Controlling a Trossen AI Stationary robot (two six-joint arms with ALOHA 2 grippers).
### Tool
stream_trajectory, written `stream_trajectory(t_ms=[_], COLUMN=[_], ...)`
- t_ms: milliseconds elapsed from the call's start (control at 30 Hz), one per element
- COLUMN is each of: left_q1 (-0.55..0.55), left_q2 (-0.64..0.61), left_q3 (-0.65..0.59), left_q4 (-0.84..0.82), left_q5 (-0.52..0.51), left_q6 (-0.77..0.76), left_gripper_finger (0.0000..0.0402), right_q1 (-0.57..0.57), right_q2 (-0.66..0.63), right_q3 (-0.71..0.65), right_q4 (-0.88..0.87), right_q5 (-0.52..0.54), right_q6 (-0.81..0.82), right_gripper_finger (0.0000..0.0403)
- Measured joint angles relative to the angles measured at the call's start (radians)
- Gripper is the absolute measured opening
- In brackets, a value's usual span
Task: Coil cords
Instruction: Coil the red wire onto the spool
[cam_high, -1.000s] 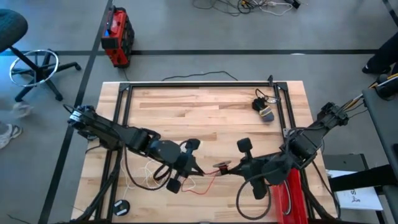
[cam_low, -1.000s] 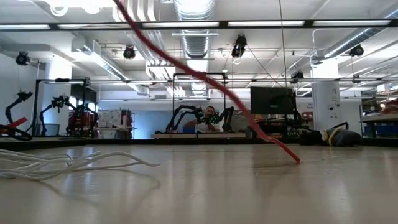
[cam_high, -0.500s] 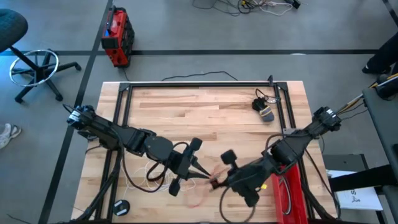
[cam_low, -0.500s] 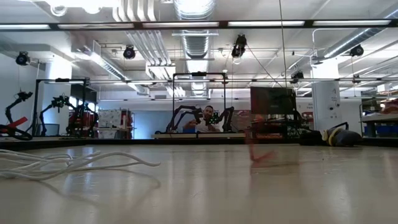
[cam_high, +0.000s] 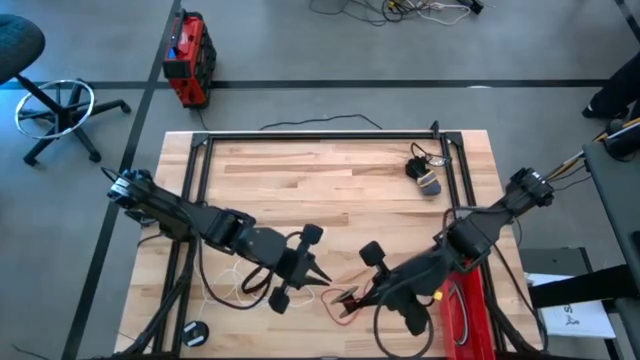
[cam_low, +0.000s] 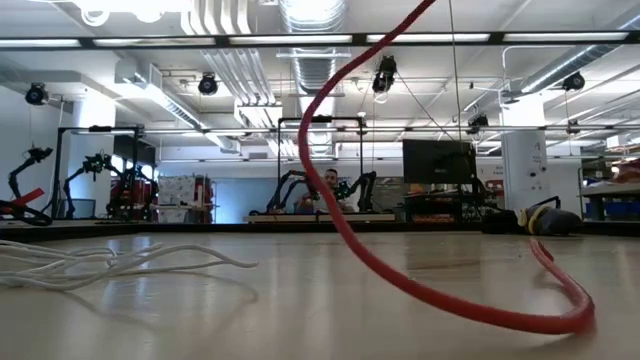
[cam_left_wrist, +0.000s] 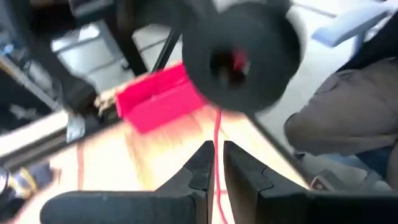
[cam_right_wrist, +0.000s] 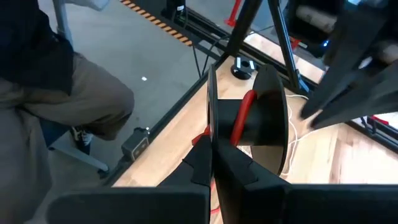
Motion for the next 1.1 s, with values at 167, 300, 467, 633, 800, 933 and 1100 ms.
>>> stream_trajectory(t_ms=[167,300,467,633,800,933,1100], left_q1=[0.002,0.014,0.043,0.042,0.043,0.047,0.055], left_q2=[-0.003,0.017,0.069,0.148,0.198,0.251,0.302], left_q3=[-0.19,-0.385,-0.485,-0.446,-0.369,-0.309,-0.264], left_q4=[0.228,0.552,0.829,0.835,0.837,0.837,0.774], left_q5=[-0.027,-0.027,-0.028,-0.02,-0.019,-0.023,-0.03], left_q6=[-0.09,-0.129,-0.201,-0.188,-0.154,-0.125,-0.127], left_gripper_finger=[0.0035,0.0056,0.0097,0.0142,0.0178,0.0196,0.0192], right_q1=[0.0,0.0,0.0,-0.003,-0.003,-0.003,-0.003], right_q2=[-0.055,-0.082,-0.088,-0.084,-0.084,-0.084,-0.084], right_q3=[0.0,0.001,0.002,0.002,0.002,0.002,0.002], right_q4=[0.004,0.009,0.009,0.004,0.005,0.008,0.007], right_q5=[0.004,0.004,0.01,0.03,0.039,0.039,0.039], right_q6=[-0.01,-0.026,-0.021,-0.021,-0.019,-0.017,-0.016], right_gripper_finger=[0.0,0.0,0.0,0.0,0.0,0.0,0.0])
